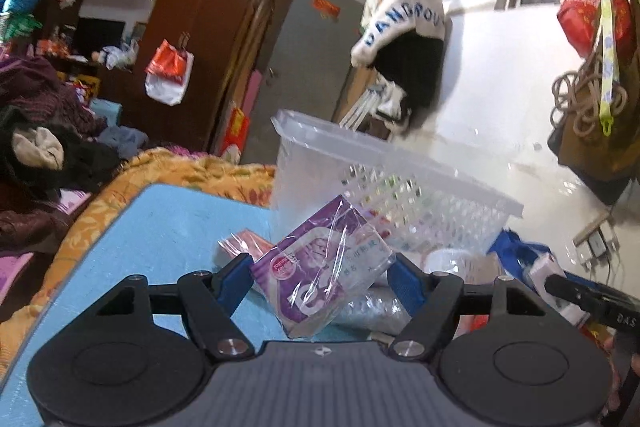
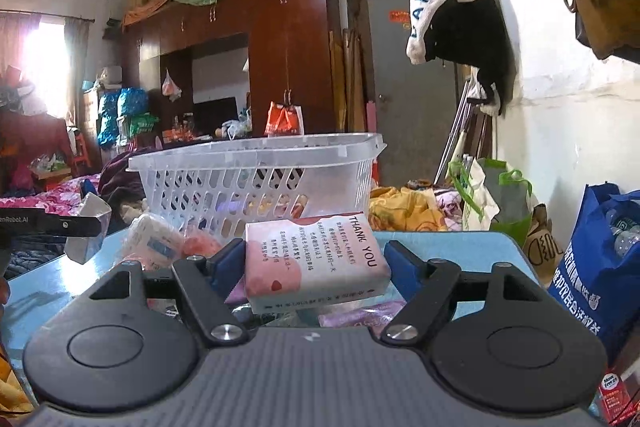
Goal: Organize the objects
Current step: 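Grasp the purple wrapped pack with the left gripper while the right grasps the pink THANK YOU box, then carry both items over the white basket and open both grippers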
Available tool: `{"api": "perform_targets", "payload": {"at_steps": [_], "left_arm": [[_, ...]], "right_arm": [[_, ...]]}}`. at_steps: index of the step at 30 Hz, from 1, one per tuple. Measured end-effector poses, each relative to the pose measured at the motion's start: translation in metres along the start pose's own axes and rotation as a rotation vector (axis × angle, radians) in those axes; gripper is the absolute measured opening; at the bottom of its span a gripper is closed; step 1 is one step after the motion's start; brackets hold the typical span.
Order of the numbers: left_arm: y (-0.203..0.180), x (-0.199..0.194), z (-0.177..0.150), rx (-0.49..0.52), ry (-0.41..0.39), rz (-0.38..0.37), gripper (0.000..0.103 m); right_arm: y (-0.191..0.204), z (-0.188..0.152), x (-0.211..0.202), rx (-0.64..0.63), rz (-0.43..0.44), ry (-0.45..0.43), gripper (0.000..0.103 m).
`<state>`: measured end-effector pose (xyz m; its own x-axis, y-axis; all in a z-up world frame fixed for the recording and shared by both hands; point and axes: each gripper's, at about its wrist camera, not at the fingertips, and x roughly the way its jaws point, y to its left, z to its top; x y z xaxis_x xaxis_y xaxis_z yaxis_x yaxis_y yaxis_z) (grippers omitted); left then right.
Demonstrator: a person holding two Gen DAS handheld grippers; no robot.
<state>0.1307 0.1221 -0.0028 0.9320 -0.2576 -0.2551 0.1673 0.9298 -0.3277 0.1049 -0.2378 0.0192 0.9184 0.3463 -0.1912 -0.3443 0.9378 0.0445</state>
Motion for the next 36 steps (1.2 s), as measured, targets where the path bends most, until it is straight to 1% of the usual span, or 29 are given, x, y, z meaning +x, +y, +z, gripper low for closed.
{"api": "perform_targets", "payload": {"at_steps": [3, 6, 8, 10, 12, 14, 17, 19, 20, 23, 24, 26, 28, 30, 31, 32, 33, 34, 35, 36], "left_arm": [[-0.004, -0.006, 0.003, 0.018, -0.029, 0.01, 0.076], [-0.011, -0.016, 0.012, 0.033, -0.052, -0.026, 0.076], [-0.017, -0.022, 0.021, 0.059, -0.074, -0.03, 0.076], [-0.022, -0.025, 0.036, 0.078, -0.092, -0.037, 0.076], [-0.025, -0.025, 0.056, 0.089, -0.107, -0.037, 0.076], [-0.03, -0.018, 0.079, 0.115, -0.108, -0.02, 0.076], [-0.038, 0.003, 0.108, 0.11, -0.069, -0.034, 0.076], [-0.048, 0.022, 0.124, 0.112, -0.032, -0.037, 0.076], [-0.056, 0.034, 0.132, 0.124, -0.01, -0.029, 0.076], [-0.073, 0.066, 0.152, 0.171, 0.047, 0.021, 0.076], [-0.077, 0.077, 0.158, 0.182, 0.067, 0.038, 0.076], [-0.076, 0.089, 0.16, 0.163, 0.099, 0.05, 0.076], [-0.073, 0.101, 0.157, 0.154, 0.129, 0.061, 0.076], [-0.071, 0.11, 0.15, 0.164, 0.149, 0.068, 0.076], [-0.07, 0.113, 0.147, 0.164, 0.146, 0.061, 0.077], [-0.069, 0.115, 0.143, 0.17, 0.131, 0.054, 0.078], [-0.07, 0.119, 0.143, 0.177, 0.125, 0.061, 0.085], [-0.07, 0.123, 0.141, 0.181, 0.133, 0.077, 0.092], [-0.07, 0.126, 0.137, 0.187, 0.147, 0.09, 0.1], [-0.071, 0.126, 0.134, 0.197, 0.15, 0.099, 0.1]], "right_arm": [[0.002, 0.003, -0.002, -0.006, 0.01, -0.016, 0.078], [0.005, 0.012, -0.009, 0.004, 0.044, -0.032, 0.078], [0.012, 0.023, -0.016, -0.028, 0.026, -0.053, 0.078], [0.016, 0.037, -0.02, -0.049, -0.001, -0.063, 0.078], [0.014, 0.056, -0.02, -0.038, 0.012, -0.067, 0.078], [0.013, 0.077, -0.014, -0.029, 0.03, -0.069, 0.078], [0.022, 0.104, 0.013, -0.072, 0.005, -0.052, 0.078], [0.027, 0.12, 0.041, -0.085, -0.02, -0.017, 0.078], [0.027, 0.129, 0.058, -0.074, -0.019, 0.012, 0.078], [0.026, 0.142, 0.094, -0.052, -0.007, 0.071, 0.078], [0.028, 0.143, 0.104, -0.061, -0.005, 0.084, 0.078], [0.033, 0.137, 0.118, -0.101, -0.027, 0.12, 0.077], [0.038, 0.129, 0.131, -0.143, -0.044, 0.154, 0.077], [0.042, 0.122, 0.136, -0.173, -0.042, 0.168, 0.077], [0.044, 0.119, 0.138, -0.193, -0.05, 0.169, 0.077], [0.046, 0.116, 0.138, -0.21, -0.055, 0.161, 0.078], [0.047, 0.114, 0.136, -0.22, -0.048, 0.16, 0.081], [0.048, 0.113, 0.132, -0.22, -0.037, 0.165, 0.091], [0.047, 0.112, 0.127, -0.212, -0.035, 0.155, 0.097], [0.046, 0.111, 0.118, -0.202, -0.032, 0.132, 0.103]]}}
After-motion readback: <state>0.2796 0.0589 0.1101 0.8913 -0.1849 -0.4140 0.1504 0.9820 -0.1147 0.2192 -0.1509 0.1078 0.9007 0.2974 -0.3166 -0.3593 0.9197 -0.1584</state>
